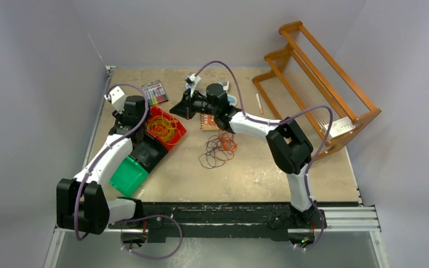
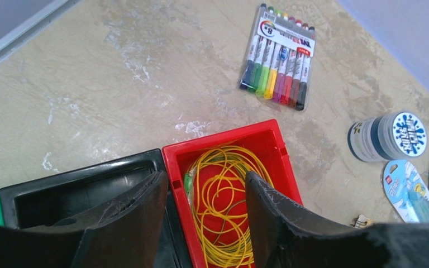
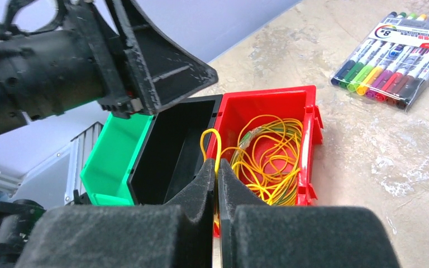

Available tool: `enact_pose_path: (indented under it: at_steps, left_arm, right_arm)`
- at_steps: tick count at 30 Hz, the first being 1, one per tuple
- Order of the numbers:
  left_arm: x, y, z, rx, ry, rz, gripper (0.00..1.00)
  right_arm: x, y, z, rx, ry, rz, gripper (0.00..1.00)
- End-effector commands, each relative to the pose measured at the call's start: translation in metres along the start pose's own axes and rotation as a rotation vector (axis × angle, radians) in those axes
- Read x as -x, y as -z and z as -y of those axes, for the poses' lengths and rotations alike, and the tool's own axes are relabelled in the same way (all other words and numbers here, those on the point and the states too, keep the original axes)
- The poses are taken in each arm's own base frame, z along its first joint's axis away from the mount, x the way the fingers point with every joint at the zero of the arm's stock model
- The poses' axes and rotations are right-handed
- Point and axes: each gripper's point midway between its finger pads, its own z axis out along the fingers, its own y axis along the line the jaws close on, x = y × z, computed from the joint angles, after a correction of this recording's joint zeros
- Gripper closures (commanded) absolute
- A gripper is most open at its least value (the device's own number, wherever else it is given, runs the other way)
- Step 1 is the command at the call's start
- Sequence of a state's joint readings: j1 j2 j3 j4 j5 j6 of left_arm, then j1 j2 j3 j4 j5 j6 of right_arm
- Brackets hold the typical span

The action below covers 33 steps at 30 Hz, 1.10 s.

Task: Untangle the cables

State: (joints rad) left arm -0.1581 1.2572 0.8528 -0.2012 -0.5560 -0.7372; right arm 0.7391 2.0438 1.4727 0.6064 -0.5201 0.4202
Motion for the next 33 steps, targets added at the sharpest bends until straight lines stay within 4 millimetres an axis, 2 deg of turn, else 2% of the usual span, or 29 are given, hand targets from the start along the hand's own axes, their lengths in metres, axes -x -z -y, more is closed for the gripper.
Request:
enact_pose_path:
  at_steps: [1,12,15,20,23,33]
  left_arm:
    - [0.04,0.012,0.005,-0.013,0.021,0.089,0.47]
    - [0.078,0.045,-0.014,0.004,0.006,0.219,0.45]
    - [0.082,0.051,-0.022,0.017,0.005,0.245,0.44]
    - [0.087,0.059,-0.035,0.047,0.014,0.286,0.44]
    - [0.086,0.061,-0.036,0.04,0.013,0.286,0.44]
    - [0.089,0.065,-0.037,0.044,-0.015,0.278,0.44]
  right_arm:
    - [0.035,-0.009,-0.014,0.048,0.031,0.08,1.0]
    - [0.043,-0.037,-0.02,0.072,0.046,0.069,1.0]
    - [0.042,-0.048,-0.024,0.085,0.045,0.06,1.0]
    - [0.031,-0.066,-0.028,0.095,0.037,0.032,1.0]
    - [0.02,-0.076,-0.021,0.071,0.022,0.008,1.0]
    - [-0.016,-0.092,0.025,-0.124,0.017,-0.046,1.0]
